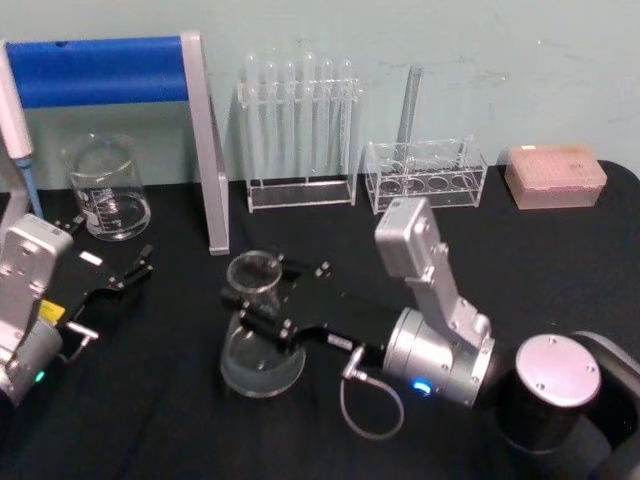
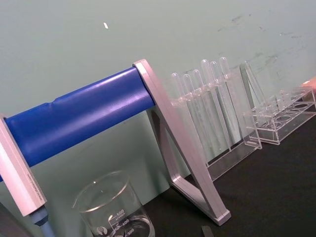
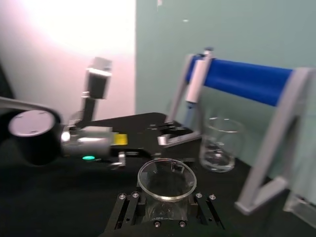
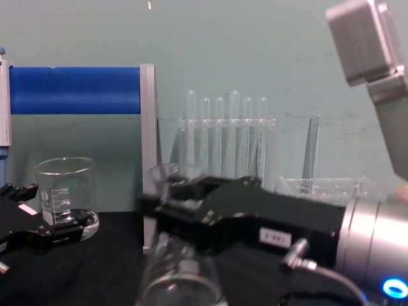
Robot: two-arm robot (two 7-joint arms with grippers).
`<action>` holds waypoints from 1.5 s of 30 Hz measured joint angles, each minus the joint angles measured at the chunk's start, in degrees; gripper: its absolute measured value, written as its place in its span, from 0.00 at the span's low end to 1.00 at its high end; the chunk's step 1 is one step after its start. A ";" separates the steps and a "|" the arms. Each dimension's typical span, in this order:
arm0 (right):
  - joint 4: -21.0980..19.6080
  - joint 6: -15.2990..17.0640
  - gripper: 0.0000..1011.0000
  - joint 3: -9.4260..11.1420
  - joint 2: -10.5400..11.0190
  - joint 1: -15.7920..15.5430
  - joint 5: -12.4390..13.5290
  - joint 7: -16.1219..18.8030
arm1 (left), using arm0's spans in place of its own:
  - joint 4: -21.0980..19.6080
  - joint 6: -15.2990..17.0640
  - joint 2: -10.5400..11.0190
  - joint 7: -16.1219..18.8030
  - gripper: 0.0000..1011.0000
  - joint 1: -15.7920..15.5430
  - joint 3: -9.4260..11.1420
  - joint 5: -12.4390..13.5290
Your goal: Grasp the erlenmeyer flask with one hand, shake it three times, then place it back.
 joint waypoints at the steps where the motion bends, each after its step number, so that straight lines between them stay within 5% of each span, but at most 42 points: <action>1: 0.26 -0.11 0.44 0.28 -0.05 0.17 -0.02 -0.31 | 0.00 0.00 0.00 0.00 0.99 0.00 0.00 0.00; 30: 8.99 -2.14 0.44 15.52 -1.46 2.50 -3.23 -12.94 | 0.00 0.00 0.00 0.00 0.99 0.00 0.00 0.00; 36: 9.36 -2.14 0.44 17.35 -1.94 2.28 -3.74 -13.62 | 0.00 0.00 0.00 0.00 0.99 0.00 0.00 0.00; 45: 8.98 -1.87 0.44 17.28 -2.99 1.81 -4.27 -12.14 | 0.00 0.00 0.00 0.00 0.99 0.00 0.00 0.00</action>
